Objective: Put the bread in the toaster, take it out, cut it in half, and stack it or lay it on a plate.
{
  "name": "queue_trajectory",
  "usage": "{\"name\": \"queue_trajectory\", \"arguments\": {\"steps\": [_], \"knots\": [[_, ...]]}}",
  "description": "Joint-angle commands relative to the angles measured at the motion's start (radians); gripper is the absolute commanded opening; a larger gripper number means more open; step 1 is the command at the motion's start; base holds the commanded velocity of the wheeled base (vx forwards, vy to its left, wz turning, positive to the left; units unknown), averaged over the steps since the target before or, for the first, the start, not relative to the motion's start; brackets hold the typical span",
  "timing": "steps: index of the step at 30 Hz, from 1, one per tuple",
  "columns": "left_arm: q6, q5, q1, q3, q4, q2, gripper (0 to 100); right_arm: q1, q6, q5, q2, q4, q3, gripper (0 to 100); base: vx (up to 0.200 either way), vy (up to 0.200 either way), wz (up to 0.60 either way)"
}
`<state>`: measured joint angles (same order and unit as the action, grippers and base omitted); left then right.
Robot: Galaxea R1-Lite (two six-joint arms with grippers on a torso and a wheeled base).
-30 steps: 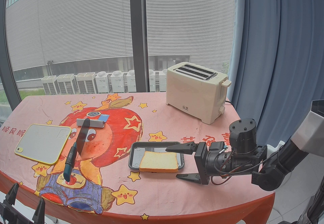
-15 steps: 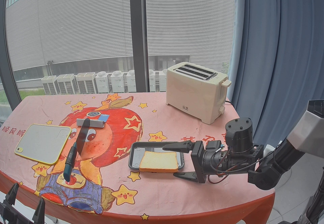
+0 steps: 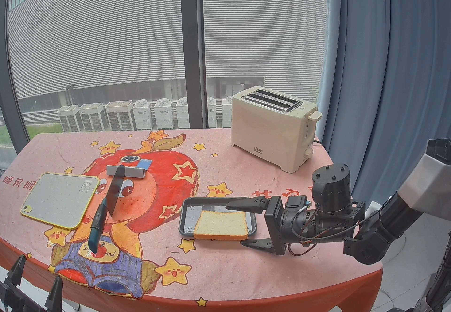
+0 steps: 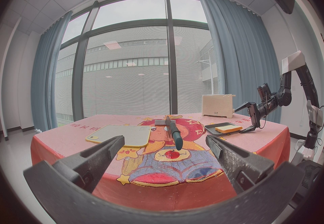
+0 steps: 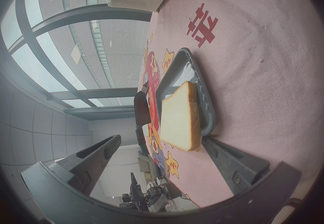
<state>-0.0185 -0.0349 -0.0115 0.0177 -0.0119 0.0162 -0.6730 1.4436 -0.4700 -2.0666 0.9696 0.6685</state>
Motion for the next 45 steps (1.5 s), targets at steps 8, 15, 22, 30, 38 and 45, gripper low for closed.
{"name": "queue_trajectory", "arguments": {"steps": [8,15,22,30,38,45], "knots": [[0.0,0.0,-0.001,-0.015,0.0,-0.005,100,-0.004,-0.015,0.001,0.002,-0.112,0.019,0,0.0,0.0,0.0],[0.0,0.0,-0.001,-0.015,0.0,-0.005,100,-0.007,-0.017,0.001,0.002,-0.127,0.026,0,0.0,0.0,0.0],[0.0,0.0,-0.001,-0.015,0.0,-0.005,100,-0.016,-0.019,0.057,0.003,-0.112,0.029,0,0.0,0.0,0.0],[0.0,0.0,-0.001,-0.015,0.0,-0.005,100,-0.028,-0.069,0.085,0.028,-0.109,0.028,0,0.0,0.0,0.0],[0.0,0.0,-0.001,-0.015,0.0,-0.005,100,-0.042,-0.124,0.133,0.086,-0.111,0.022,0,0.0,0.0,0.0],[0.0,0.0,-0.001,-0.015,0.0,-0.005,100,-0.043,-0.131,0.136,0.138,-0.111,0.017,0,0.0,0.0,0.0]]}}
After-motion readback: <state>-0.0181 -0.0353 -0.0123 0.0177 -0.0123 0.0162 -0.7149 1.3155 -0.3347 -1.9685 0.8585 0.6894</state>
